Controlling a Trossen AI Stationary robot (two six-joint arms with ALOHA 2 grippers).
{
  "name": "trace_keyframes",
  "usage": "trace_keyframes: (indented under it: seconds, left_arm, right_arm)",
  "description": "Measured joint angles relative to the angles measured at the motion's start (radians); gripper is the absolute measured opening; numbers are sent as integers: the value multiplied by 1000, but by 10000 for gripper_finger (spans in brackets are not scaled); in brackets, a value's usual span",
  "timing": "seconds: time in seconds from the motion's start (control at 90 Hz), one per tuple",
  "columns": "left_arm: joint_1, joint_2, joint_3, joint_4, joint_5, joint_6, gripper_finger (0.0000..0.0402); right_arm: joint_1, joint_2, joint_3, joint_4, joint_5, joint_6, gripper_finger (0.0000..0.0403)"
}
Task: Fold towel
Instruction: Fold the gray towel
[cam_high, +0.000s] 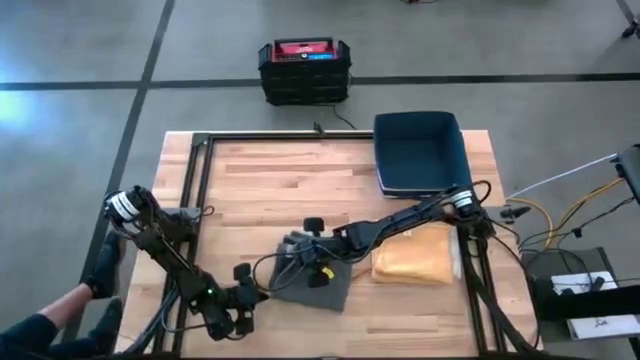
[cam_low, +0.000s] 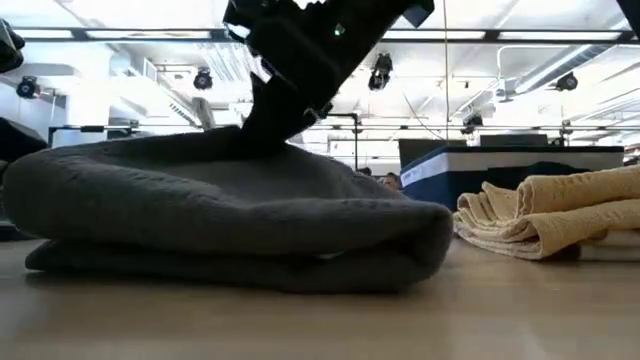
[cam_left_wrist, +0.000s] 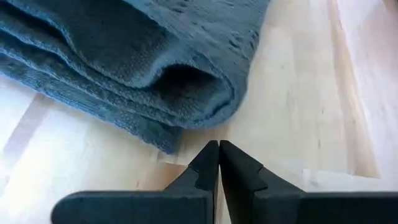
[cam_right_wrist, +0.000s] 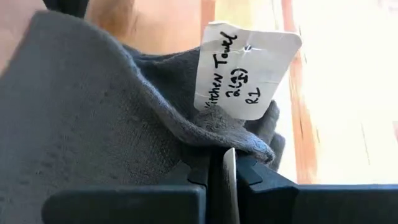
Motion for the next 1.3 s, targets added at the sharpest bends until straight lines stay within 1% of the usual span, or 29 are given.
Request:
trace_keyframes:
  seconds: [0.144,0.367,0.433,0.478,0.544,0.6,0.678,0.778,0.889,0.978,1.067,1.111,1.167,1.222,1.3]
  left_arm:
    - [6,-4,1,0,-57,51,0]
    - [51,3,1,-25,-60,79,0]
    - [61,10,1,-17,-60,83,0]
    - [65,13,1,-20,-52,84,0]
    - [68,19,1,-19,-21,82,0]
    - [68,27,1,-24,0,70,0]
    - [67,30,1,-32,1,47,0]
    - [65,16,4,-47,11,39,0]
    - [61,-26,49,-136,46,41,0]
    - [61,-76,110,-254,76,41,0]
    - [61,-116,166,-377,72,49,0]
    - [62,-136,188,-418,47,64,0]
    - [62,-156,205,-429,-15,90,0]
    - [69,-170,207,-437,-76,126,0]
    - [97,-174,200,-386,-119,183,0]
  right_arm:
    - [0,-20,0,-4,1,0,1]
    - [0,-22,0,-5,3,0,0]
    - [0,-22,0,-6,36,-1,0]
    - [-2,-22,0,-8,62,-4,0]
    - [-11,-22,0,-14,73,-10,0]
    - [-21,-10,0,-18,73,6,0]
    - [-33,21,-5,-23,50,48,0]
    - [-35,68,-6,-26,52,85,8]
    - [-32,76,8,-24,51,78,46]
    - [-32,62,36,-46,52,51,95]
    - [-33,36,91,-81,52,28,145]
    - [-33,19,130,-133,52,15,167]
    - [-33,7,187,-208,52,6,191]
    - [-33,2,242,-338,49,14,211]
    - [-23,1,292,-483,33,57,232]
